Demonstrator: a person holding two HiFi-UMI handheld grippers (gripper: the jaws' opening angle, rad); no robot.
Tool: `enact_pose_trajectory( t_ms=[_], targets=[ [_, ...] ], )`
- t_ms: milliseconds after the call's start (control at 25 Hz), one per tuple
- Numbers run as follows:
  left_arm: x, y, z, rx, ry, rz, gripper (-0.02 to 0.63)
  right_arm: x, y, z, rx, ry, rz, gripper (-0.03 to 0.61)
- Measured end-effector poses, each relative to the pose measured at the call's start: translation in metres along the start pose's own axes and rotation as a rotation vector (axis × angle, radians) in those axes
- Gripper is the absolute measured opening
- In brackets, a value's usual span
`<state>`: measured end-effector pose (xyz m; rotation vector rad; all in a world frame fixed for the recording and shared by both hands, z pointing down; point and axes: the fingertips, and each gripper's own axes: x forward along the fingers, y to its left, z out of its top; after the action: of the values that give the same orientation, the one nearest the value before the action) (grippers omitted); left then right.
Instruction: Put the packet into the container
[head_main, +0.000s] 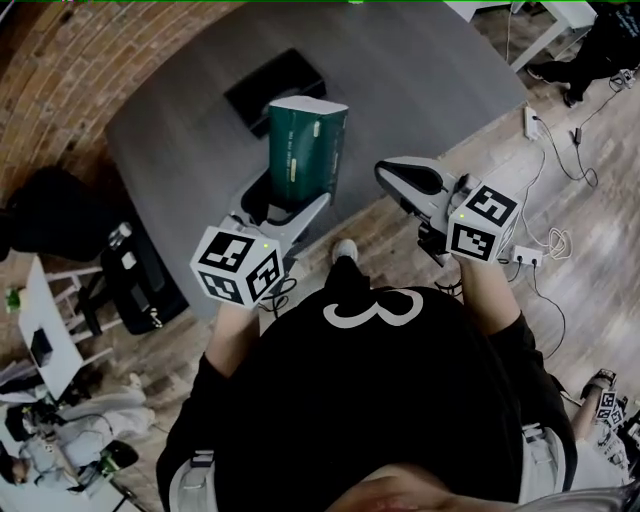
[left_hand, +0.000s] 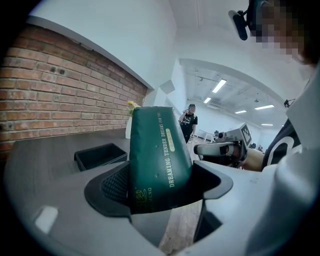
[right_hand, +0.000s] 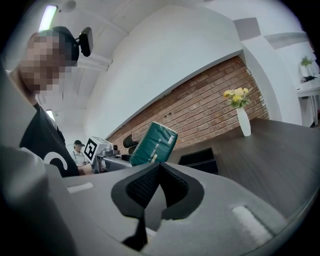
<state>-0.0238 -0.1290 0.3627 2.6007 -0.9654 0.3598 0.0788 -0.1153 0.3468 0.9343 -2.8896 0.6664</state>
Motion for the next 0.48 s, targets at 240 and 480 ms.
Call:
enact_pose_trajectory(
  t_ms=[240,480],
  targets=[
    [0.016,0.041,0.026,0.072,0.013,0.014,0.413,0.031,-0.028,0.025,-0.008,0.004,-0.021,0.002],
    [0.025,0.075,0.049,0.124,0.033,0.011,0.413,0.053,-0.05,0.037,-0.004,0.019,-0.036,0.002]
  ],
)
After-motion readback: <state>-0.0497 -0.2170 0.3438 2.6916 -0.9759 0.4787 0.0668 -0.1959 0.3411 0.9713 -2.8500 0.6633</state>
